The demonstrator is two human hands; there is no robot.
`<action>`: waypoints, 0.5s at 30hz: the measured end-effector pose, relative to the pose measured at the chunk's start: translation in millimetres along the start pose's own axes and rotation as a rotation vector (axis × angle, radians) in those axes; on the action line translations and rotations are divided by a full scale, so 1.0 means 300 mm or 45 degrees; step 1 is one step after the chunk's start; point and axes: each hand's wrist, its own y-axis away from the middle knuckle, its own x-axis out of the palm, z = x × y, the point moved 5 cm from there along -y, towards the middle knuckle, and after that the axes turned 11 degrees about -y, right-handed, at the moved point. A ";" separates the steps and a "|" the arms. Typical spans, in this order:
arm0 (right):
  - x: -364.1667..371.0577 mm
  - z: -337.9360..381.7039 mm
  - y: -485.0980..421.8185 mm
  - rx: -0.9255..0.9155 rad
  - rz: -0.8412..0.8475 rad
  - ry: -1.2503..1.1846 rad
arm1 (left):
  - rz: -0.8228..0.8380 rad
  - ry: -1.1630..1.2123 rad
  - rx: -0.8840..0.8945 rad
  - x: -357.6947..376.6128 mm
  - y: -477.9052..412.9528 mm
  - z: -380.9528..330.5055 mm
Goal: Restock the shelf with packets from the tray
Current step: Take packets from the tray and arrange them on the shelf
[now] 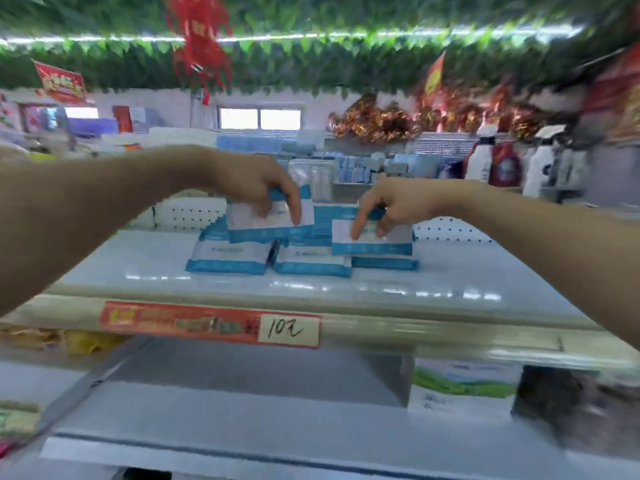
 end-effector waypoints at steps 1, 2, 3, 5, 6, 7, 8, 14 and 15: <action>0.000 -0.026 0.025 0.021 0.001 -0.003 | 0.014 0.005 0.033 0.007 -0.036 -0.028; 0.003 -0.051 0.046 0.046 0.008 -0.004 | 0.031 0.006 0.059 0.015 -0.066 -0.051; 0.008 -0.073 0.062 0.071 0.011 0.002 | 0.047 0.006 0.077 0.022 -0.090 -0.071; 0.022 -0.114 0.078 0.104 0.014 -0.008 | 0.058 0.012 0.096 0.028 -0.131 -0.098; 0.033 -0.130 0.080 0.112 0.025 -0.039 | 0.058 0.021 0.105 0.028 -0.147 -0.111; 0.043 -0.143 0.080 0.114 0.028 -0.067 | 0.062 0.034 0.107 0.029 -0.160 -0.122; 0.048 -0.155 0.077 0.119 0.018 -0.091 | 0.061 0.048 0.109 0.029 -0.171 -0.130; 0.069 -0.169 0.037 0.076 0.001 -0.160 | 0.020 0.090 0.077 0.023 -0.210 -0.128; 0.075 -0.165 0.029 0.056 0.004 -0.160 | 0.010 0.084 0.068 0.021 -0.214 -0.123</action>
